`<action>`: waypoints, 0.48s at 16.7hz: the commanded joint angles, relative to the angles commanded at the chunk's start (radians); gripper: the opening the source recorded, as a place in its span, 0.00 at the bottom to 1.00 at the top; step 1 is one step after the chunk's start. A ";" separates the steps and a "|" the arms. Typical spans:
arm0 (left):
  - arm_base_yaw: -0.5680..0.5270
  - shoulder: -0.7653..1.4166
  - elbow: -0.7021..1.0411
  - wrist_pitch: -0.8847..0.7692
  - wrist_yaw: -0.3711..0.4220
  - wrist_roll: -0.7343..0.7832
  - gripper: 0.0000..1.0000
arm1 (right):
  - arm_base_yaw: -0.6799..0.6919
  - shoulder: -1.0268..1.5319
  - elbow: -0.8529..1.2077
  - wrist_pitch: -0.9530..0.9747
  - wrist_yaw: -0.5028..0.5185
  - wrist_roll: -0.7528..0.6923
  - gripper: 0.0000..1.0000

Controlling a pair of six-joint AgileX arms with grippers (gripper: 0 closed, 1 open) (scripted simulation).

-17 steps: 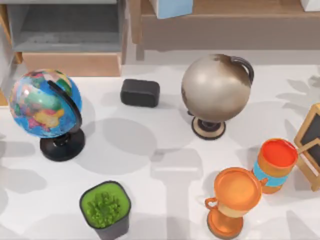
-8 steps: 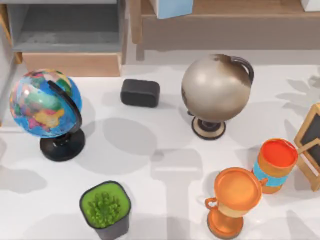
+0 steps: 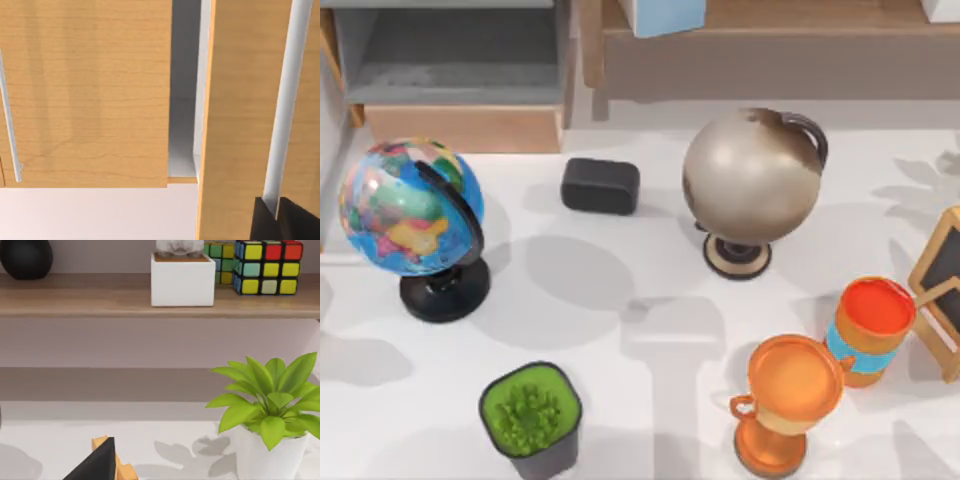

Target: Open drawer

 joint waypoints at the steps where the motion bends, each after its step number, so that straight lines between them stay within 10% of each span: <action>1: 0.000 0.000 0.000 0.000 0.000 0.000 0.38 | 0.000 0.000 0.000 0.000 0.000 0.000 1.00; 8: 0.000 0.000 0.000 0.000 0.000 0.000 0.90 | 0.000 0.000 0.000 0.000 0.000 0.000 1.00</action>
